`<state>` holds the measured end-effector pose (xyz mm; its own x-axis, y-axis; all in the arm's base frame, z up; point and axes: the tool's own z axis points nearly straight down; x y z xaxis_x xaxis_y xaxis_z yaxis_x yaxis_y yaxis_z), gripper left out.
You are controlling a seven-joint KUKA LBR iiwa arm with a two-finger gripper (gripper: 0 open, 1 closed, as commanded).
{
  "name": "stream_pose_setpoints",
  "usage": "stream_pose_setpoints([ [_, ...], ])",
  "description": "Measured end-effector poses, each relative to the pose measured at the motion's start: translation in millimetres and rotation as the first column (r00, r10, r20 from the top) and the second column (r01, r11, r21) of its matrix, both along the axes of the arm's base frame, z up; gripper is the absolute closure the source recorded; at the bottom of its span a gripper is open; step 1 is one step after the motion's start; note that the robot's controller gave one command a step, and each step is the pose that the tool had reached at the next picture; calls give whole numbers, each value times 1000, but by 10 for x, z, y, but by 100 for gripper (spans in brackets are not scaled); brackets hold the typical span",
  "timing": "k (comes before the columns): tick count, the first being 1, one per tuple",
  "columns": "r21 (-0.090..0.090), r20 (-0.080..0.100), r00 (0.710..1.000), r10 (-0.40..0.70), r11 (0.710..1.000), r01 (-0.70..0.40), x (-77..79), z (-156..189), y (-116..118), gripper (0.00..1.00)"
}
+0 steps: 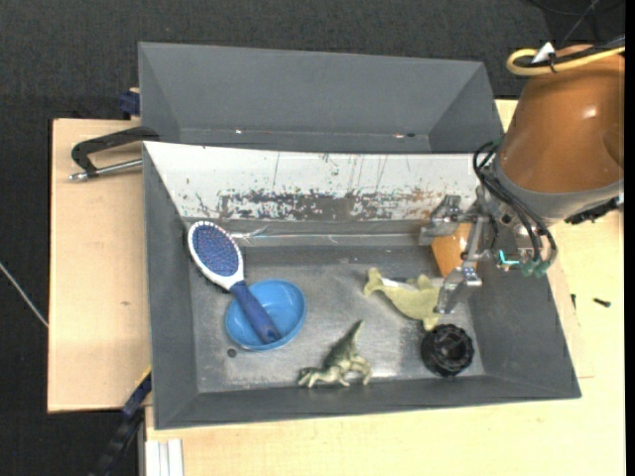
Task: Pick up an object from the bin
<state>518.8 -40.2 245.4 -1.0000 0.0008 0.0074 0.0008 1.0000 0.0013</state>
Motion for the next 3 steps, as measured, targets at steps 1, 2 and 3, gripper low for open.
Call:
stream_pose_setpoints([
  [1,1,3,984,178,984,-178,399,-1655,132,0],
  [2,-1,9,984,177,984,-177,411,-1609,129,100],
  [3,-7,21,886,464,886,-464,515,-108,271,100],
])
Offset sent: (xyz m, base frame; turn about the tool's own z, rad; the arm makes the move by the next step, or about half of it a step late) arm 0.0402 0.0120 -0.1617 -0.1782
